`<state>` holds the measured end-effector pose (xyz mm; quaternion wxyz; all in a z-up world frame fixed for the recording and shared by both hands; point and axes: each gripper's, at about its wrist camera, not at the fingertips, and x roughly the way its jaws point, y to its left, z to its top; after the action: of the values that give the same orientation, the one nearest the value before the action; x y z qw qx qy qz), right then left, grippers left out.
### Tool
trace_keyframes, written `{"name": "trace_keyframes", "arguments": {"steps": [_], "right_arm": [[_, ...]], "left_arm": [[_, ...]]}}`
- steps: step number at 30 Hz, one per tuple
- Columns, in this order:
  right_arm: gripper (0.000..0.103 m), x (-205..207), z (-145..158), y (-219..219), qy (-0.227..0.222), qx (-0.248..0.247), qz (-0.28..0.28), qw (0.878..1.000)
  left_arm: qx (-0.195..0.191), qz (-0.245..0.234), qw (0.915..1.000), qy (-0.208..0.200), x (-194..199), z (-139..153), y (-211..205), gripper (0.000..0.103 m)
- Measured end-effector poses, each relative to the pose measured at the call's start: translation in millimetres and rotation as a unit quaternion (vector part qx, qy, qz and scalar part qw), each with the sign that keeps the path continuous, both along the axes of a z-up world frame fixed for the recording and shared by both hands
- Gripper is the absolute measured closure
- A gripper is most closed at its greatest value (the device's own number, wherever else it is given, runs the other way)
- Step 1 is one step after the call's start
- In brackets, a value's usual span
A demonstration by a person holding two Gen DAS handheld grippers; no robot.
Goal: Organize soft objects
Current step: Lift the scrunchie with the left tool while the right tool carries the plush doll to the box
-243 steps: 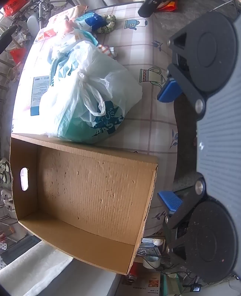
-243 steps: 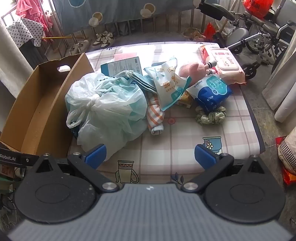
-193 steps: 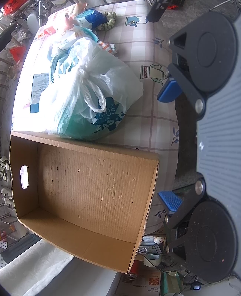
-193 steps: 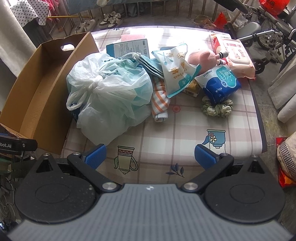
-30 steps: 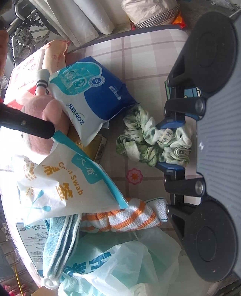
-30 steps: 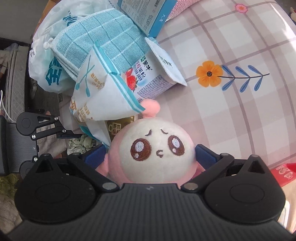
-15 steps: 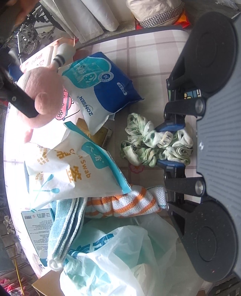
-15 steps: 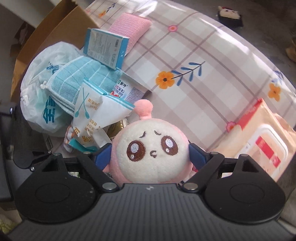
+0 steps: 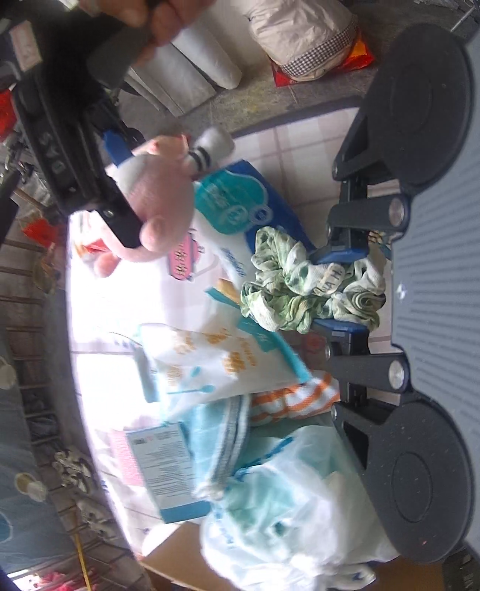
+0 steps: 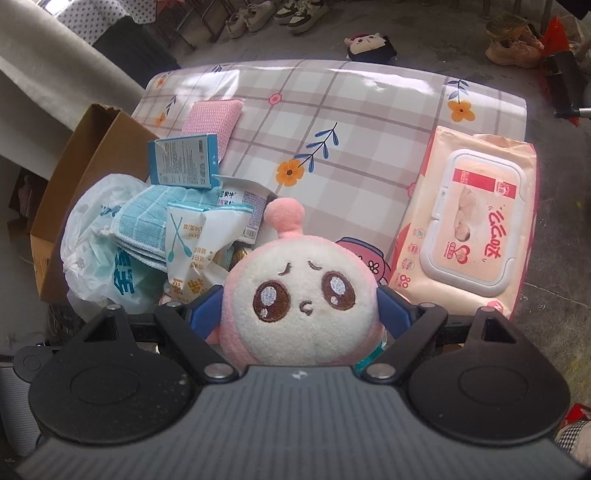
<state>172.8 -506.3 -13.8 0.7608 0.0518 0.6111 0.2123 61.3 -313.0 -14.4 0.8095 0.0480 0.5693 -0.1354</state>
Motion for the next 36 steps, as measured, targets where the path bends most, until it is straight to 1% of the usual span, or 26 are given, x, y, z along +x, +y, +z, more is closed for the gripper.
{"name": "trace_keyframes", "arguments": {"steps": [5, 10, 14, 18, 20, 23, 26, 29, 32, 34, 36], "right_arm": [[0.016, 1.0, 20.2, -12.0, -0.019, 0.019, -0.043, 0.999], [0.016, 7.4, 45.2, -13.6, -0.048, 0.027, -0.076, 0.996], [0.016, 16.1, 69.2, -6.9, -0.074, 0.036, -0.103, 0.991], [0.016, 24.8, 96.2, 17.0, -0.099, 0.054, -0.12, 0.986], [0.016, 29.7, 109.8, 38.3, -0.11, 0.064, -0.124, 0.984], [0.016, 37.2, 131.1, 83.4, -0.124, 0.087, -0.123, 0.981], [0.016, 45.7, 149.7, 135.8, -0.135, 0.118, -0.122, 0.976], [0.016, 58.7, 160.5, 194.4, -0.137, 0.159, -0.126, 0.97], [0.016, 75.3, 157.9, 253.1, -0.127, 0.198, -0.13, 0.963], [0.016, 87.2, 149.6, 295.9, -0.112, 0.218, -0.136, 0.96], [0.016, 97.5, 136.0, 337.2, -0.094, 0.231, -0.143, 0.958]], "left_arm": [[-0.013, -0.001, 0.9995, -0.029, 14.6, 21.8, -3.6, 0.072], [-0.018, 0.012, 0.9985, -0.05, 38.9, 34.6, 7.8, 0.072], [-0.025, 0.026, 0.9972, -0.066, 55.8, 48.4, 31.1, 0.072], [-0.029, 0.039, 0.9948, -0.09, 65.2, 74.0, 72.0, 0.072], [-0.029, 0.045, 0.9935, -0.1, 69.5, 88.4, 97.0, 0.072], [-0.023, 0.055, 0.9921, -0.11, 79.5, 111.9, 141.1, 0.072], [-0.004, 0.067, 0.9902, -0.123, 87.8, 132.7, 190.9, 0.071], [0.023, 0.083, 0.9874, -0.133, 98.8, 146.9, 245.9, 0.071], [0.06, 0.104, 0.9828, -0.14, 111.9, 147.5, 304.2, 0.07], [0.087, 0.116, 0.9795, -0.139, 122.6, 139.0, 339.9, 0.07], [0.113, 0.123, 0.9769, -0.133, 136.2, 123.3, 372.1, 0.07]]}}
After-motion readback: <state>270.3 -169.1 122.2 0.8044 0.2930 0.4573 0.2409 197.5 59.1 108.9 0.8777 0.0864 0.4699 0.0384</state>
